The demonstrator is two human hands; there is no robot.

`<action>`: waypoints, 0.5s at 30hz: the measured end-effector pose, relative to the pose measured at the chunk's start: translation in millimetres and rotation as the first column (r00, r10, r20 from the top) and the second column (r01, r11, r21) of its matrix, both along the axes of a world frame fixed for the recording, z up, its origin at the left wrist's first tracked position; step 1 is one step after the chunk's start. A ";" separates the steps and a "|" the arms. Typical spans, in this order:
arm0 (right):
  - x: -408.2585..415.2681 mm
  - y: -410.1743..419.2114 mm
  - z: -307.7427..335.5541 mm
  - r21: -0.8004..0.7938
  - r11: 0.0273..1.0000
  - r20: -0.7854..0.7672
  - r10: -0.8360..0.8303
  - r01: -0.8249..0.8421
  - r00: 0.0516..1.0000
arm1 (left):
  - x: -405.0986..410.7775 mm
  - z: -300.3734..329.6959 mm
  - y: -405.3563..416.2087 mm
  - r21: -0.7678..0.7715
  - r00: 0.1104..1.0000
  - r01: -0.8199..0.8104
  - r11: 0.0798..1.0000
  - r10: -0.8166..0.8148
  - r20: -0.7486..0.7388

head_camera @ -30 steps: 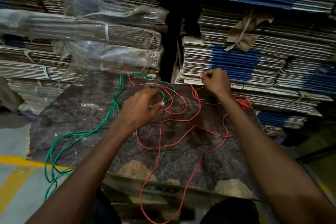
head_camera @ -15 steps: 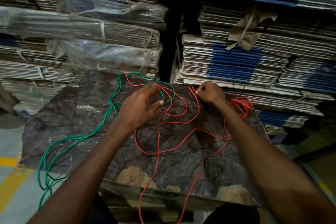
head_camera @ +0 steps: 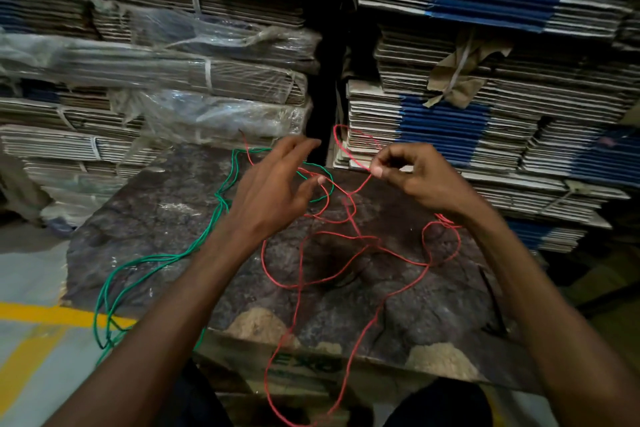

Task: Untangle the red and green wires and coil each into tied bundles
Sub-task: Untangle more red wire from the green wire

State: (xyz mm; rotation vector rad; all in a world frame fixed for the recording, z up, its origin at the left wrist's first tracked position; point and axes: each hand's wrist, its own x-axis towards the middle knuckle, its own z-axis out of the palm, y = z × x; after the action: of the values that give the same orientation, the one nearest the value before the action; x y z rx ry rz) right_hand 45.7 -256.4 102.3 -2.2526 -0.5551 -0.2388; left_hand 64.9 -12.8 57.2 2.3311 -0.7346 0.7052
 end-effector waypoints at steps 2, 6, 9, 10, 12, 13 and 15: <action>-19.9 4.8 6.0 0.022 0.999 -0.022 0.045 -0.045 0.999 | -12.8 8.4 -8.5 0.030 0.998 0.014 0.999 -0.015 0.060; -47.5 10.4 13.1 0.090 0.993 -0.011 0.079 -0.078 0.997 | -29.7 20.7 -19.5 0.064 0.986 0.018 0.998 -0.029 0.166; -61.1 10.3 15.2 0.162 0.984 0.001 0.075 -0.075 0.997 | -35.4 25.2 -19.0 -0.003 0.981 0.040 0.999 -0.038 0.191; -62.7 9.1 14.9 0.207 0.977 0.019 0.049 -0.051 0.999 | -37.5 25.5 -18.3 -0.037 0.978 0.072 0.997 -0.064 0.197; -58.7 5.8 11.1 0.247 0.969 0.116 -0.060 0.030 0.991 | -42.2 25.5 -17.0 -0.112 0.968 0.165 0.980 -0.138 0.211; -53.1 3.3 7.5 0.210 0.974 0.189 -0.129 0.088 0.973 | -44.5 25.7 -16.8 -0.146 0.961 0.213 0.966 -0.180 0.211; -40.3 -0.8 -0.7 0.025 0.975 0.329 -0.216 0.220 0.919 | -50.1 25.9 -17.2 -0.207 0.949 0.296 0.933 -0.263 0.172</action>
State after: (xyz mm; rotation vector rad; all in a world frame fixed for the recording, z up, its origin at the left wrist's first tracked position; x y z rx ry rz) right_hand 5.5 -257.1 101.6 -2.3003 -0.4753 -0.7395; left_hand 14.8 -30.0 83.1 1.9315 -0.9717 0.7864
